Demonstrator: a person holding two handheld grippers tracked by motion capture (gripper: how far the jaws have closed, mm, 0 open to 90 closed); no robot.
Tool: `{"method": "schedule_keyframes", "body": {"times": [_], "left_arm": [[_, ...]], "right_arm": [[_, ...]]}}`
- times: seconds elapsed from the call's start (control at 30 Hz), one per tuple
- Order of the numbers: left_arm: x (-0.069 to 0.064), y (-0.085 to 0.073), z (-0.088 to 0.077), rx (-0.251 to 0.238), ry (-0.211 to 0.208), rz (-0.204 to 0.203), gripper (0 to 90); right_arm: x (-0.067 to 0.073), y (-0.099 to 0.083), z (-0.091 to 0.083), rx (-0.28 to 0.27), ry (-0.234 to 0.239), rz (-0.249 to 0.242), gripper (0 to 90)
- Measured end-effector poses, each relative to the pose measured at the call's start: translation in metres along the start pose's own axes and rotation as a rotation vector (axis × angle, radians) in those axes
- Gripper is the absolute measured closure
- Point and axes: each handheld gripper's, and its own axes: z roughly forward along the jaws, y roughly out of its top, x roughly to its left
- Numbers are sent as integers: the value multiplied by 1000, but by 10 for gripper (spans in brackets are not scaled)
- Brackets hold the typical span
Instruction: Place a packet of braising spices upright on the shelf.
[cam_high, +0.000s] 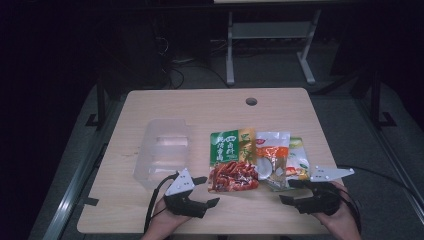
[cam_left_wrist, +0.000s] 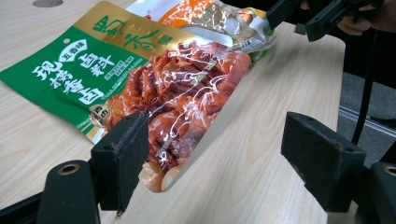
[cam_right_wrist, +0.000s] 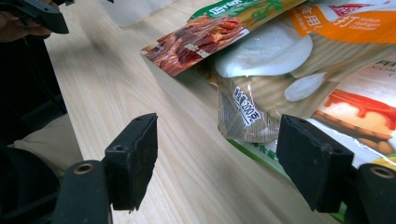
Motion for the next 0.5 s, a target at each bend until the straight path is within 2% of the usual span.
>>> {"method": "schedule_keyframes", "body": {"times": [0.33,0.5], "left_arm": [[-3,2,3,-4,1,13,230],[-2,4,3,-5,-5,4,230]], "right_arm": [[1,1,-1,-10,4,2,285],[2,5,0,-15,7,-2,283]]}}
